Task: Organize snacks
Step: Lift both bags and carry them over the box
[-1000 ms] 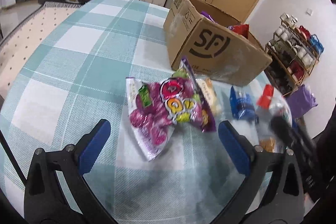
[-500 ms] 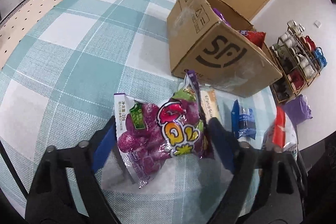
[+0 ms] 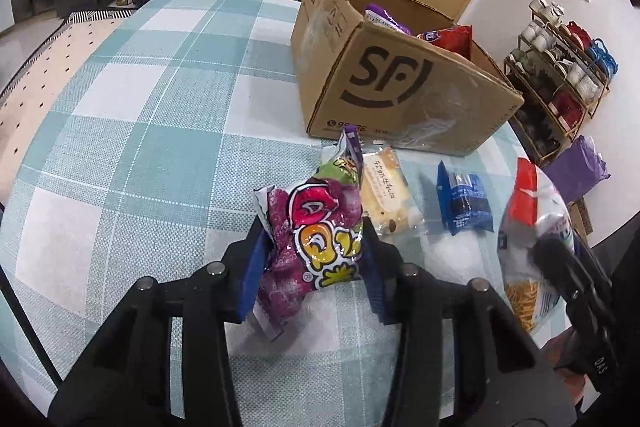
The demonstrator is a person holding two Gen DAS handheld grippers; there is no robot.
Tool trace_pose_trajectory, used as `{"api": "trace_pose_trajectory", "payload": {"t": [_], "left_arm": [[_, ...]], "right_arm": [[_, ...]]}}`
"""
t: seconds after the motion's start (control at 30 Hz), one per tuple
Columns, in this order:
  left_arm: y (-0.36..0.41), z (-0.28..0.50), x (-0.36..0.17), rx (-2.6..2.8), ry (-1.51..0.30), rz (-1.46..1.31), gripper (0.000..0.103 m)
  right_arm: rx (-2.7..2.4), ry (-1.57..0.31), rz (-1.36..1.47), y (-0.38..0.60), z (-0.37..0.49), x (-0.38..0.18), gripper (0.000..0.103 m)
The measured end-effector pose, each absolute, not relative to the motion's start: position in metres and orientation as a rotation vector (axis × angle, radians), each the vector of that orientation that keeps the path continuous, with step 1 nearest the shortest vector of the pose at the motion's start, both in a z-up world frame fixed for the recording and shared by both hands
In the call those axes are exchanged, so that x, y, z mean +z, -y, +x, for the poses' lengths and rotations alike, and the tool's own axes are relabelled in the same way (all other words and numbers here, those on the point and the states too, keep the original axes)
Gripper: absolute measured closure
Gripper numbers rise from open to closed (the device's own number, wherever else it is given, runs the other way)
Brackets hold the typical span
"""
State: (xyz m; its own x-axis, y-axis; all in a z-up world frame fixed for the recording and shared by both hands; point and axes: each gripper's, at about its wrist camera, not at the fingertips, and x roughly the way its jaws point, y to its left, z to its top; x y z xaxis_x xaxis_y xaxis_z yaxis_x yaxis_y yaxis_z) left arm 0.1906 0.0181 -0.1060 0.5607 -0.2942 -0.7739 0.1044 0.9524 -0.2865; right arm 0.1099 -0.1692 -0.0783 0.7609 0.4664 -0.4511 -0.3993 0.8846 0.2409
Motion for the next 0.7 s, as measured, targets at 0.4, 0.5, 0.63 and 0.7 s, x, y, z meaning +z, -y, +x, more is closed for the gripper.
{"api": "trace_pose_trajectory", "payload": {"t": [0.4,0.5,0.63,0.7], "left_arm": [[-0.023,0.163,-0.082,-0.237,-0.884,-0.192,0.063],[-0.024,0.155,-0.071,-0.242,-0.867,-0.191,0.063],[-0.021,0.143,-0.056,-0.255,-0.848,-0.172,0.063],[-0.020,0.137,-0.048,-0.266,-0.836,-0.169,0.063]], "right_arm": [[0.467,-0.512,0.133,0.169,0.108,-0.078,0.058],[0.466,-0.516,0.147,0.172,0.110,-0.079,0.058],[0.470,-0.508,0.175,0.178,0.108,-0.079,0.058],[0.465,-0.523,0.187,0.179,0.109,-0.079,0.058]]}}
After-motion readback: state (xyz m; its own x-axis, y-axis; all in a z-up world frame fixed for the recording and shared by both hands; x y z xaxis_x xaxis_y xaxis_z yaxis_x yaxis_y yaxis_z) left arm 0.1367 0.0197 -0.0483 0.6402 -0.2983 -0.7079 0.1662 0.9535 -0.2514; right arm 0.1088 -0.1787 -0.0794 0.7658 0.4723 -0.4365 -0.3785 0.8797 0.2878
